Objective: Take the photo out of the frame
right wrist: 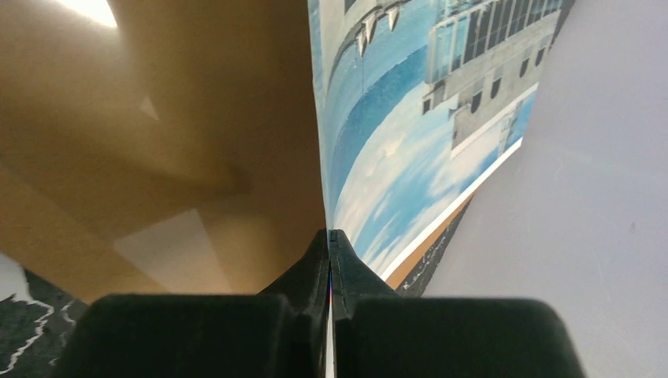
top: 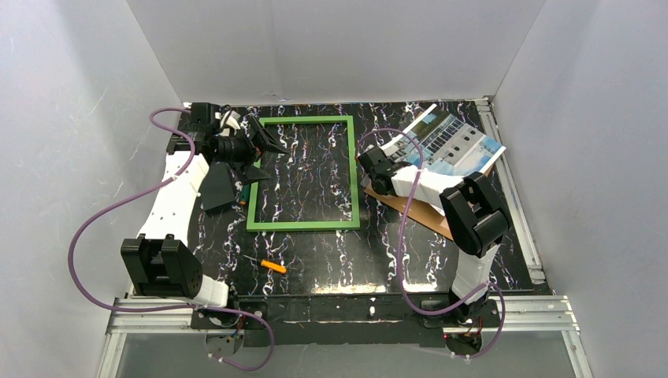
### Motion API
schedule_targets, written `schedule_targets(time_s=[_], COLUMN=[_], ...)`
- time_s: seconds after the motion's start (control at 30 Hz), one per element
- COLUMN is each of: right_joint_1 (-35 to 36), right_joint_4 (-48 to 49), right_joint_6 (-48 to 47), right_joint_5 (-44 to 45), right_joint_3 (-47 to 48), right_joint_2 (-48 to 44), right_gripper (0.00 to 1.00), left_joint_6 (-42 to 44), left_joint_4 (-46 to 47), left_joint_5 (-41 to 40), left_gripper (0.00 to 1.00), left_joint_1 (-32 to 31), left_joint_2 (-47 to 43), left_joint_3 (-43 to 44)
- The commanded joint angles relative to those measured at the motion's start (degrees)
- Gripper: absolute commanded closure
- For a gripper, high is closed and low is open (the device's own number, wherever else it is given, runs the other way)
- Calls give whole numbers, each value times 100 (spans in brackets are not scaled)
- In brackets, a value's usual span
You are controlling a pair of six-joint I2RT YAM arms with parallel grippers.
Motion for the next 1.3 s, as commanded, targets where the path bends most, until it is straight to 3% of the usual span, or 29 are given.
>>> schedule_targets(time_s=[0.0, 0.17, 0.3, 0.43, 0.53, 0.63, 0.83, 0.97, 1.1, 1.27], right_joint_1=[125, 123, 248, 795, 1249, 1844, 2512, 2533, 2533, 2532], right_joint_4=[337, 281, -309, -1953, -3254, -3759, -2709, -2313, -2334, -2841], right_joint_6=[39, 65, 381, 1557, 2890, 3984, 5770, 6143, 6458, 6307], right_joint_5=[-74, -6, 199, 208, -21, -820, -1991, -1890, -1641, -1382], right_joint_3=[-258, -464, -322, 175, 585, 564, -638, -1284, -1648, -1720], right_joint_2=[-153, -204, -322, -759, -1043, -1520, -2811, -3769, -5238, -7086], right_gripper=[99, 95, 63, 40, 35, 33, 33, 32, 29, 25], left_joint_6=[-98, -128, -130, -114, -144, -180, -49, 355, 1347, 1374], left_joint_4=[-125, -56, -48, -25, 86, 224, 312, 177, -201, 234], left_joint_5=[335, 351, 356, 366, 397, 347, 210, -85, -524, -645], left_gripper=[2, 2, 2, 2, 2, 2, 2, 2, 2, 2], left_joint_1=[55, 64, 71, 69, 70, 67, -215, -881, -1681, -1898], left_joint_2=[-120, -128, -126, -117, -76, -23, 154, 179, 58, -989], left_joint_3=[-115, -168, -195, -221, -303, -448, -565, -553, -407, -1220])
